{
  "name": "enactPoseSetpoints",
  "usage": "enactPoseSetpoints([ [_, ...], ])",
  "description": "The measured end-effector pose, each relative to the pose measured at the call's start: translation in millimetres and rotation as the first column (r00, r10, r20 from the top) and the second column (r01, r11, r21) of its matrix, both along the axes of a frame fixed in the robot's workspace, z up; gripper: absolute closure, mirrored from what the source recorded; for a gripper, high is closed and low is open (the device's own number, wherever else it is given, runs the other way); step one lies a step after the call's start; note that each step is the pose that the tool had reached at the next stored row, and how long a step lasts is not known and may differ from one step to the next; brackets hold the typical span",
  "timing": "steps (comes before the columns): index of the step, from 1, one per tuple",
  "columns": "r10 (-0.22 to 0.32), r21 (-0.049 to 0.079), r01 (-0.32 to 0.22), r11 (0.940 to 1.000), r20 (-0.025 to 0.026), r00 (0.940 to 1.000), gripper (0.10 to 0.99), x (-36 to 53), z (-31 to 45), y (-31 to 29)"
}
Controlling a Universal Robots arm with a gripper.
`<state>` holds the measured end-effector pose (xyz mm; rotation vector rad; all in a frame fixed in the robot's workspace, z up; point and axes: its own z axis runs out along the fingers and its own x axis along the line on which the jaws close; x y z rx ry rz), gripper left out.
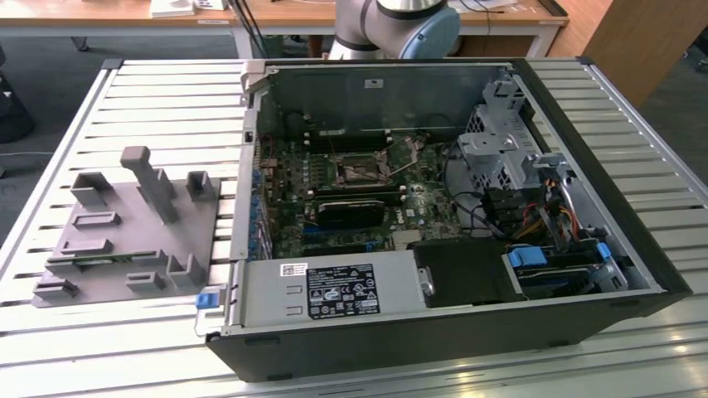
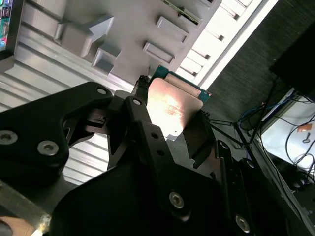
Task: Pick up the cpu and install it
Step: 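Pick up the cpu and move it towards the insertion slot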
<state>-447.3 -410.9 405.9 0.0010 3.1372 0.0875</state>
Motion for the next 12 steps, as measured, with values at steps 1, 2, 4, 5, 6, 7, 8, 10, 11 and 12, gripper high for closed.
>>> enactPoseSetpoints([
  [1,0.0,0.0,0.0,1.0,-0.0001,1.0,0.545,0.0,2.0,0.0],
  [2,0.0,0.0,0.0,1.0,0.0,1.0,0.545,0.0,3.8,0.0],
  [4,0.0,0.0,0.0,1.0,0.0,1.0,0.545,0.0,7.7,0.0],
  [5,0.0,0.0,0.0,1.0,0.0001,1.0,0.545,0.0,9.4,0.0],
  [6,0.0,0.0,0.0,1.0,0.0,1.0,0.545,0.0,11.2,0.0],
  [7,0.0,0.0,0.0,1.0,0.0,1.0,0.545,0.0,13.0,0.0],
  [8,0.0,0.0,0.0,1.0,0.0,1.0,0.545,0.0,14.7,0.1],
  [10,0.0,0.0,0.0,1.0,-0.0001,1.0,0.545,0.1,18.3,0.2],
  [11,0.0,0.0,0.0,1.0,0.0,1.0,0.545,0.1,20.0,0.3],
  [12,0.0,0.0,0.0,1.0,0.0,1.0,0.545,0.1,21.4,0.4],
])
